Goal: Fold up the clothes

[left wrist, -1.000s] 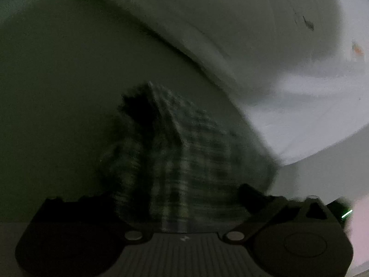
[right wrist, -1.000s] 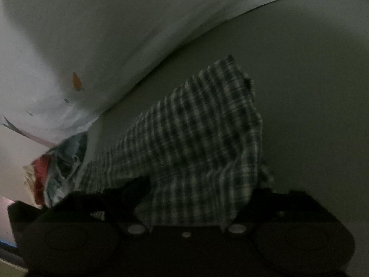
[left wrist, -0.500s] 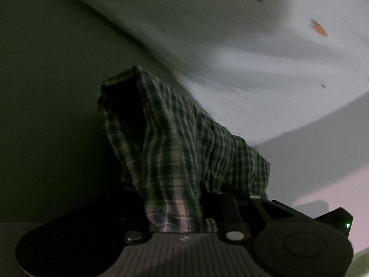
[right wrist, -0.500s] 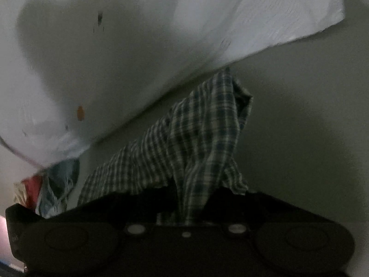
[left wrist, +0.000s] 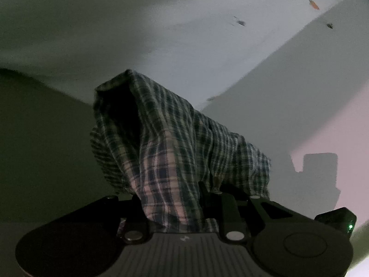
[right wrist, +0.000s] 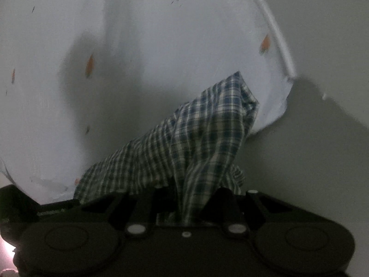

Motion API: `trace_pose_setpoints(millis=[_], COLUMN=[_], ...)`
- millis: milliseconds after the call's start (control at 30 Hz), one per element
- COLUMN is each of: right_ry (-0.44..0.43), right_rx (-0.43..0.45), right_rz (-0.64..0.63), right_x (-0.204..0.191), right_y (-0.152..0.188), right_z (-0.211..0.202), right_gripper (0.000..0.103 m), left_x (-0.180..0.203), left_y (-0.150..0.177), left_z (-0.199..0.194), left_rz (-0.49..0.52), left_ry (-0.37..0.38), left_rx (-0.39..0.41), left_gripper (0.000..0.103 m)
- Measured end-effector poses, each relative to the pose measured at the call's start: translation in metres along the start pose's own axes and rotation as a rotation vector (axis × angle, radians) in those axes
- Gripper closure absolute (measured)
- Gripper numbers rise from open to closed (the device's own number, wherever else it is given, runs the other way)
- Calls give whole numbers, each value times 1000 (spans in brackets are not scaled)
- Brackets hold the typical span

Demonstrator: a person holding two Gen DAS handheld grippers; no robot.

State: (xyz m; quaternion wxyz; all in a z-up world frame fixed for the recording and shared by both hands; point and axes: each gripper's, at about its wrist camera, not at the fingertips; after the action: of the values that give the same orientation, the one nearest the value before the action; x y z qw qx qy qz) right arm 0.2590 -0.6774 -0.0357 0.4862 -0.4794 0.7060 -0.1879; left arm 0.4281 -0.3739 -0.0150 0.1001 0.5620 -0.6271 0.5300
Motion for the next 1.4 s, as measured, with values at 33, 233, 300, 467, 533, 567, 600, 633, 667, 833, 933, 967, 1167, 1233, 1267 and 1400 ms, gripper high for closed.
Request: trace_pose_setpoints(millis=[33,233,300,467,533,567,600,633,667,833,933,967,1167,1233,1267,1400], right_ry=[5,44,50,185,296,347,377,407,434,349,315,355,450,456,458,391], right_rx=[11,64,48,-60,-111,-110,-93,-55,-9,49,-76,-115,-95,-68,-55,-4], right_rz=[-14,-113,-124,-188,-252,-307,-359,-415,-454,-495,-394,-367,-247,-240,-236,-219], right_x=[13,93,123,199,214,216,215,213,213,204,223,231,240,230,225,181], right_y=[-16,-96,-112,-125,-120,-116,-111,-106,-101,-80,-61,-53,-54,-57,-58,-63], right_z=[-3,-4,11,85,116,125,128,129,126,129,157,166,158,139,130,92], right_gripper=[86,85,83,58,57,55,53,48,46,52,57,61,57,51,48,22], left_x=[12,47,57,24,3,-6,-12,-14,-11,-1,-24,-32,-53,-57,-56,-29], left_y=[-3,-10,-12,1,1,0,0,1,-1,-5,-10,-15,-51,-60,-62,-59], left_z=[17,119,152,248,269,272,270,267,268,282,262,259,199,172,157,91], left_rz=[-3,-8,-10,-14,-45,-57,-66,-67,-55,91,47,31,-21,-37,-35,23], left_ry=[8,-30,-44,-282,-375,-391,-381,-373,-375,-400,-403,-412,-524,-545,-553,-562], left_rx=[-2,-26,-34,-129,-176,-177,-165,-159,-160,-131,-115,-108,38,89,116,166], left_gripper=[78,76,76,71,72,68,67,65,61,45,33,30,29,29,29,22])
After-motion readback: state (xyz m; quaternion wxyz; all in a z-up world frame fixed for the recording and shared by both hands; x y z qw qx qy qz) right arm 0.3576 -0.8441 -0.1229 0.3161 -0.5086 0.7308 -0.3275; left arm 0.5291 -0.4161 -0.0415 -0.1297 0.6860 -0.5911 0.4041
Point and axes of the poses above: each gripper's, at about its wrist camera, not at the fingertips, and z roughly the way its jaws point, x to its right, y to its underside
